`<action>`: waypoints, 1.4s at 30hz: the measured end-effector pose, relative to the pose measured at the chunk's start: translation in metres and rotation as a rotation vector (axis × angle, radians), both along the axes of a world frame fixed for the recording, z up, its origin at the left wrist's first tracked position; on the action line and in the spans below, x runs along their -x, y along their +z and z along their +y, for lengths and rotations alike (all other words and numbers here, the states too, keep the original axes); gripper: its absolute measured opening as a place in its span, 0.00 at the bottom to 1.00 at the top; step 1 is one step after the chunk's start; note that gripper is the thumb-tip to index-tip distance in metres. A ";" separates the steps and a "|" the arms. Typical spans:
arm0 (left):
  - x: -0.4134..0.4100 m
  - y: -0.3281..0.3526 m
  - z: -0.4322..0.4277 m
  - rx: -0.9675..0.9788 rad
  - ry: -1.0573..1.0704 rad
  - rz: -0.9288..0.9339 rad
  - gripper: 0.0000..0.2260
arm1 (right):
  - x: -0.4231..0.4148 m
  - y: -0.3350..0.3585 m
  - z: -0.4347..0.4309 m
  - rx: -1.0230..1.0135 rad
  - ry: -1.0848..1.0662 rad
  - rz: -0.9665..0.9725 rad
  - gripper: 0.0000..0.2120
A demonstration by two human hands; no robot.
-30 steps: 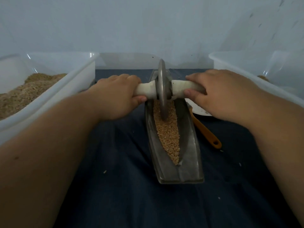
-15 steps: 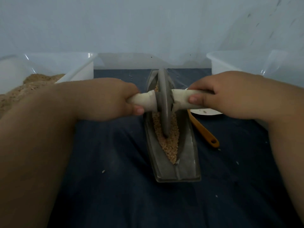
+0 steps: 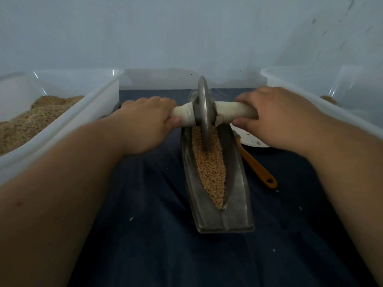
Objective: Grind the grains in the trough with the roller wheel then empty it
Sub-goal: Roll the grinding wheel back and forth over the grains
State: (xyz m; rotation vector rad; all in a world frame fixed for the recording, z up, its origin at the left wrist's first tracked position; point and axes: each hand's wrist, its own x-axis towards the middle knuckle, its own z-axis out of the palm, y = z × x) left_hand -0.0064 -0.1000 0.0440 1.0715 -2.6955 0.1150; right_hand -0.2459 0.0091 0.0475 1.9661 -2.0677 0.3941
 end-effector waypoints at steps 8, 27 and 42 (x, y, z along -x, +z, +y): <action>-0.018 0.034 0.035 -0.274 -0.061 -0.193 0.19 | -0.009 0.036 0.042 -0.357 0.089 -0.039 0.19; 0.014 -0.015 -0.003 0.323 0.084 0.035 0.20 | 0.007 -0.017 -0.010 0.037 0.033 -0.116 0.18; -0.003 0.004 0.005 -0.036 -0.057 -0.071 0.21 | 0.006 0.001 0.009 -0.158 0.144 -0.056 0.11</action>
